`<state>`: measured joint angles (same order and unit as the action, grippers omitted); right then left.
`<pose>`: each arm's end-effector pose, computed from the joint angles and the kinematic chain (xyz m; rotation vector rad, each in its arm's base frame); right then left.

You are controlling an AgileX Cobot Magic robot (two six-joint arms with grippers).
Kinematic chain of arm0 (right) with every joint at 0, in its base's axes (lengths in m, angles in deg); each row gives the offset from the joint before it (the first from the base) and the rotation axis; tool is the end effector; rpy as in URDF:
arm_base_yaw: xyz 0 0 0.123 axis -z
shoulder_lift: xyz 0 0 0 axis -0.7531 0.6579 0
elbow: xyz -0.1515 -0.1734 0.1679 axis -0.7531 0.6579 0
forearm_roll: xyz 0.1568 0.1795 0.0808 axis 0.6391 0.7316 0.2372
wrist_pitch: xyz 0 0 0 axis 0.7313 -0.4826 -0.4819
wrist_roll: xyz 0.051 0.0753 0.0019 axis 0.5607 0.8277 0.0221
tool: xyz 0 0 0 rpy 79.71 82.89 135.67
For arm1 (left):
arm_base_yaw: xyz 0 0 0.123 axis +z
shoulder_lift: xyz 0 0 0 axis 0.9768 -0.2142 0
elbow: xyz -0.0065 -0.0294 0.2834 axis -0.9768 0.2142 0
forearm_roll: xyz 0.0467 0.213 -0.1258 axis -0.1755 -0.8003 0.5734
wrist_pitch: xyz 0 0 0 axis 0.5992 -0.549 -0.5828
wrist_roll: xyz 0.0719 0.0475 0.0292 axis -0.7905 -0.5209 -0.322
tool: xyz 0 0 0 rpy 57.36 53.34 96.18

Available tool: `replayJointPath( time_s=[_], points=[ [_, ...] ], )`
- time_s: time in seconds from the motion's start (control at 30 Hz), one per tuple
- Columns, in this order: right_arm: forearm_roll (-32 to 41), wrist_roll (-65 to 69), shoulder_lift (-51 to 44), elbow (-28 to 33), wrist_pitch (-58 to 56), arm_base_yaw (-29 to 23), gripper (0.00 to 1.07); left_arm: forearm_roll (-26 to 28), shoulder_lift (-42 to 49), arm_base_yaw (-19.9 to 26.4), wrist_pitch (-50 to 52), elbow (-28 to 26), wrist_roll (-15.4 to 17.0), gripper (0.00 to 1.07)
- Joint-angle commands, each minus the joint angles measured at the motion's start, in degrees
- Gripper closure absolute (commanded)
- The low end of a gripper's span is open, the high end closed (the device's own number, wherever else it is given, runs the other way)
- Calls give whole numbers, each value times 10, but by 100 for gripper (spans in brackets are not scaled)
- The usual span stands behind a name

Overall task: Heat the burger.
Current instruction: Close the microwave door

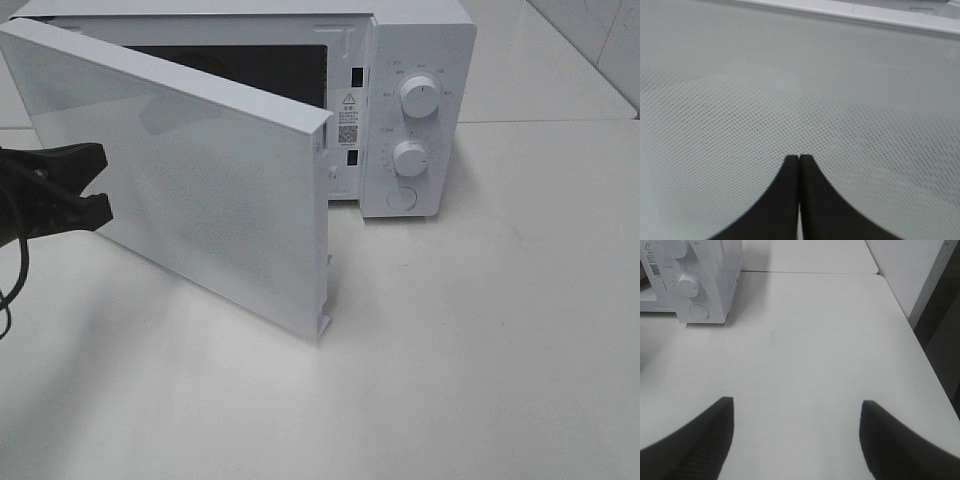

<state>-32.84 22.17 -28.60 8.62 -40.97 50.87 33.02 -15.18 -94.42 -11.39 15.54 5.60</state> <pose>-0.0018 -0.0040 0.2842 0.0394 1.9460 -0.0829 0.2410 -0.0896 0.1700 0.3166 1.7242 -0.4308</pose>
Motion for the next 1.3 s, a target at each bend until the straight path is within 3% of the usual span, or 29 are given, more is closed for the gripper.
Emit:
replayJointPath(
  time_s=[0.03,0.53,1.3],
  points=[
    [3,-3,-15,1,2,5,40,7,-7,-14,-3,-13,1,107],
    [3,-3,-15,1,2,5,40,87,-57,-98,-11,-71,-18,107],
    [2,1,-15,1,2,5,40,89,-117,-115,-66,-200,-9,107]
  ],
)
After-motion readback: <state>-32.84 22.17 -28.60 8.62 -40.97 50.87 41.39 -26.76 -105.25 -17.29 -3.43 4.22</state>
